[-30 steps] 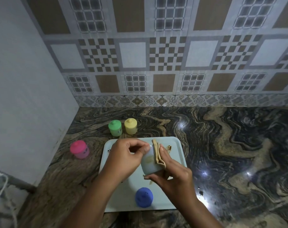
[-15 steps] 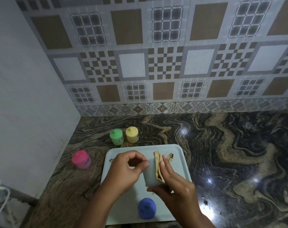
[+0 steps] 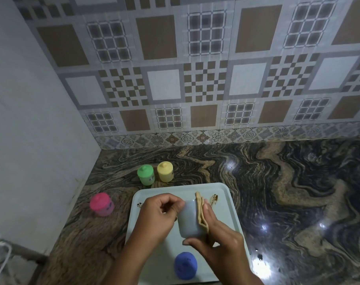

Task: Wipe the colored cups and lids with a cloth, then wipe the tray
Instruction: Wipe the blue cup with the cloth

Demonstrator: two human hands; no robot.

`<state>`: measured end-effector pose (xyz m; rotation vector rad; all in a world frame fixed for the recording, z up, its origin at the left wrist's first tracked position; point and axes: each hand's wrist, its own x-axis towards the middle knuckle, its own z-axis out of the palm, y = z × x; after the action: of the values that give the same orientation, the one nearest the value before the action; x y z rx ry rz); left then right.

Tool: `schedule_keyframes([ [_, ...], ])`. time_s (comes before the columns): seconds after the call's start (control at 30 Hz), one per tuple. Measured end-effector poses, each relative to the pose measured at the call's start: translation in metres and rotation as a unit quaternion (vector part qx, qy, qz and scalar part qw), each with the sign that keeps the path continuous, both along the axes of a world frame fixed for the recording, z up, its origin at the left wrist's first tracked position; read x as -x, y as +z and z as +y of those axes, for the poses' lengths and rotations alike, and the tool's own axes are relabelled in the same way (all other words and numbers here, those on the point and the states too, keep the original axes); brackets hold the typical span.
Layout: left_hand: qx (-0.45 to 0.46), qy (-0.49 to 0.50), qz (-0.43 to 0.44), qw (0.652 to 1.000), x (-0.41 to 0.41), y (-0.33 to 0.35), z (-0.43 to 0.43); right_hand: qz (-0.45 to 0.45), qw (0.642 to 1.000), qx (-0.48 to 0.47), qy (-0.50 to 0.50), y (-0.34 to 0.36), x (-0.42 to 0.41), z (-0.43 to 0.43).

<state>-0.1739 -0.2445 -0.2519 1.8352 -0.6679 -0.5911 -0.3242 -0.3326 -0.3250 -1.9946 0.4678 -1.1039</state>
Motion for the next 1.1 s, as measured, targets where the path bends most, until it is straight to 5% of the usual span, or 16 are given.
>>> schedule_keyframes([
  [0.1, -0.001, -0.003, -0.065, 0.998, 0.002, -0.003, -0.002, 0.010, 0.999, 0.030, 0.004, -0.004, -0.001, -0.005],
  [0.27, 0.019, 0.001, 0.072, 0.997, 0.000, -0.004, 0.003, 0.002, 0.990, -0.143, 0.018, -0.012, 0.001, -0.006],
  [0.5, -0.005, 0.004, 0.007, 1.000, 0.002, -0.013, -0.002, 0.035, 0.998, 0.056, 0.001, -0.003, 0.001, -0.004],
  [0.6, 0.009, 0.000, 0.005, 1.000, 0.001, -0.014, -0.003, 0.026, 0.999, 0.027, 0.006, -0.002, 0.002, -0.006],
  [0.77, 0.004, 0.015, 0.125, 0.992, -0.001, -0.017, 0.000, 0.008, 1.000, -0.028, -0.008, -0.001, 0.005, -0.007],
  [0.97, -0.040, 0.012, 0.021, 0.999, 0.001, -0.023, -0.002, 0.144, 0.982, 0.112, 0.046, 0.002, 0.010, -0.003],
  [1.1, -0.004, 0.023, 0.040, 0.999, 0.002, -0.021, -0.004, 0.081, 0.996, 0.031, 0.033, 0.003, 0.007, -0.005],
])
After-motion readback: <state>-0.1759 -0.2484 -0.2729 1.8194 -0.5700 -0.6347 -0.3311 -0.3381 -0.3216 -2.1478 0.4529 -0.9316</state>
